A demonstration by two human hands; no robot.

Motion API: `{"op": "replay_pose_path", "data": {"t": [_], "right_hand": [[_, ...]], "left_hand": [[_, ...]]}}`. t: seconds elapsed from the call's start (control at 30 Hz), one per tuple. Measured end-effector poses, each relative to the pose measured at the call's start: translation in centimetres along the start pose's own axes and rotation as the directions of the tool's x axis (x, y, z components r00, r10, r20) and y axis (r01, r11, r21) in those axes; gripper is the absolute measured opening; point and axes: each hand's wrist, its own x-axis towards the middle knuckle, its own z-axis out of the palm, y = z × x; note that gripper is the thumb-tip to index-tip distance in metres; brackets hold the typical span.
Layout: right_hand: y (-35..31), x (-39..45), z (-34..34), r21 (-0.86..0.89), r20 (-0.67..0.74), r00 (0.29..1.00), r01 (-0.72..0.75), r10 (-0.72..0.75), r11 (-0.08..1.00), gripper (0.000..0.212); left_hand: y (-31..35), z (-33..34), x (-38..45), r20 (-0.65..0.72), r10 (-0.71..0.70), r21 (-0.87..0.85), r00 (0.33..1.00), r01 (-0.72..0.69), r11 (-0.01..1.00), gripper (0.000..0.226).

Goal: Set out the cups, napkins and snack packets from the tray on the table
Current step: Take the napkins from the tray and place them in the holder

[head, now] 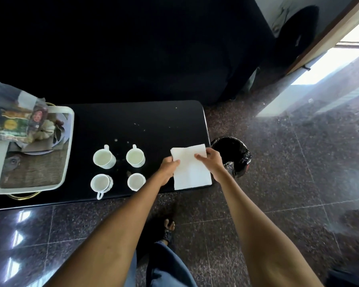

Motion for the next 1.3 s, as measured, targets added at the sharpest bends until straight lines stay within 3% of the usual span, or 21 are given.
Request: {"op": "replay_pose_path", "data": {"t": [0.1,0.17,0.3,0.43,0.77,0.9,1.03,1.17,1.3], "right_hand": [[-0.2,-0.2,1.0,-0.139,-0.122,0.989,0.067,-0.084,0.988,0.016],[-0.8,-0.1,0.9,-0.178,-0.201,0.971,0.096,-0.132,0.979,0.014],[-1.9,-0.1,0.2,-0.225,-0.268,0.935,0.174,-0.233,0.959,0.011],[-1.3,-0.4,0.2,-0.271,-0.230,0.920,0.252,-0.316,0.929,0.006],[0.0,-0.5,1.3,-0.163,-0.227,0.934,0.242,-0.275,0.956,0.010],[0.2,-0.4,1.2,-0.337,-0.114,0.952,0.233,-0.285,0.912,0.008],[1.5,-0.2,1.3,-0.531,-0.053,0.956,0.217,-0.287,0.819,0.022],[1.8,0.0,1.8,-0.596,-0.068,0.959,0.182,-0.275,0.782,0.047],[1.3,1.1,2.3,-0.552,-0.135,0.957,0.141,-0.255,0.822,0.048]], "left_hand": [[1.2,0.6,0.5,-0.078,0.151,0.310,0.986,-0.120,0.943,0.035],[2.9,1.0,1.0,-0.072,0.256,0.421,0.964,-0.203,0.884,0.038],[5.8,1.6,1.8,-0.047,0.392,0.452,0.919,-0.330,0.829,0.042],[4.3,1.2,2.5,-0.009,0.470,0.536,0.883,-0.393,0.748,0.034],[2.1,0.2,3.3,0.008,0.550,0.590,0.835,-0.448,0.672,0.025],[2.0,-0.3,3.3,-0.008,0.492,0.655,0.871,-0.367,0.661,0.030],[1.4,-1.5,3.6,-0.040,0.457,0.668,0.888,-0.316,0.673,0.045],[0.7,-1.4,4.1,-0.128,0.187,0.701,0.974,-0.045,0.712,0.096],[-0.8,-1.1,4.9,-0.132,-0.053,0.613,0.990,0.124,0.780,0.093]]}}
